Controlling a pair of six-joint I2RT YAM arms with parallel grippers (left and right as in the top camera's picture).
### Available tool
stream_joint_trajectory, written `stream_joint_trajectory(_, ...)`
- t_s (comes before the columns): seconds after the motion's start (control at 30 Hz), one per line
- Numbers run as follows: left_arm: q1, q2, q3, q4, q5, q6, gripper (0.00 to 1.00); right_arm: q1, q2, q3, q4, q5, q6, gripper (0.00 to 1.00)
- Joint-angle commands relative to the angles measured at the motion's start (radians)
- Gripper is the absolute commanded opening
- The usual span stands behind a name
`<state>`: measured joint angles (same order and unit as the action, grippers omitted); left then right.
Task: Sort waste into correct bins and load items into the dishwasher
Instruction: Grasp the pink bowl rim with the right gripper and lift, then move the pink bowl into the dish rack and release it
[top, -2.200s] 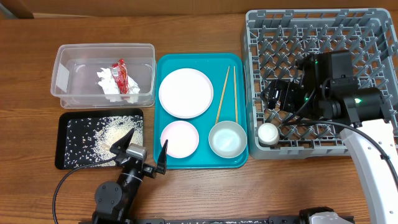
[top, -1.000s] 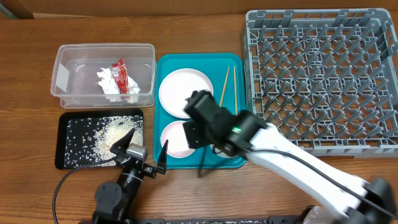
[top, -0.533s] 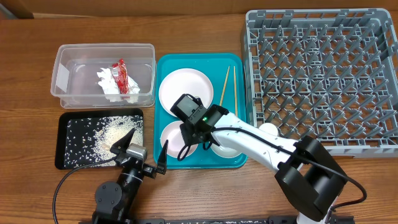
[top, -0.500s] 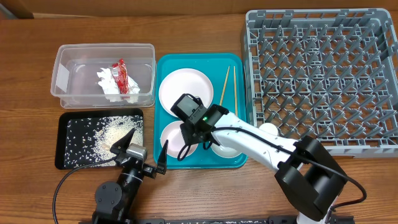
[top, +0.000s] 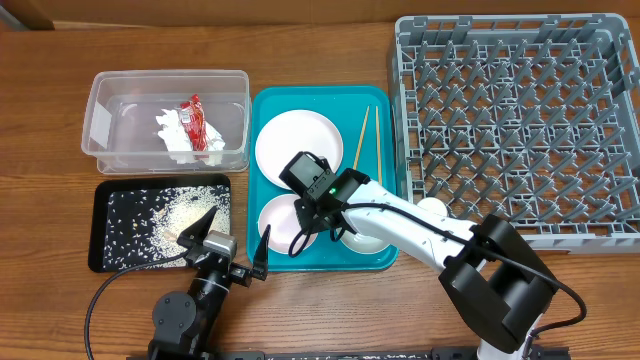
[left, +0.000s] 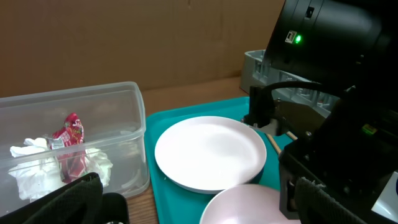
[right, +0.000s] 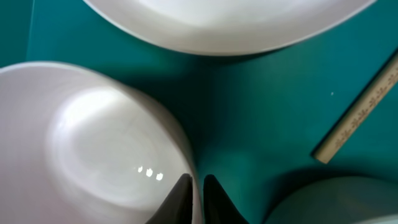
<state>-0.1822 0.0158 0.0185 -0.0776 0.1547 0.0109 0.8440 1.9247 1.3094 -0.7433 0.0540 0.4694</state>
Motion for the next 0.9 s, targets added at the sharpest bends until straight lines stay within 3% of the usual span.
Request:
stream_joint_trajectory(0.0, 0.006, -0.010, -0.008, 0.005, 0.015, 0.009, 1.00, 0.000, -0.005, 0.006, 0.004, -0.003, 0.002, 0.04)
stream_joint_trajectory(0.2, 0.006, -0.010, -0.008, 0.005, 0.015, 0.009, 1.00, -0.004, -0.119, 0.105, -0.080, 0.111, -0.006, 0.04)
stream_joint_trajectory(0.37, 0.006, -0.010, -0.008, 0.005, 0.015, 0.009, 1.00, -0.018, -0.306, 0.171, -0.178, 0.642, -0.005, 0.04)
stream_joint_trajectory(0.53, 0.006, -0.010, -0.008, 0.005, 0.015, 0.009, 1.00, -0.094, -0.336, 0.171, -0.238, 1.057, -0.005, 0.04)
stream_joint_trajectory(0.87, 0.006, -0.010, -0.008, 0.005, 0.015, 0.009, 1.00, -0.475, -0.323, 0.106, -0.254, 1.104, 0.033, 0.04)
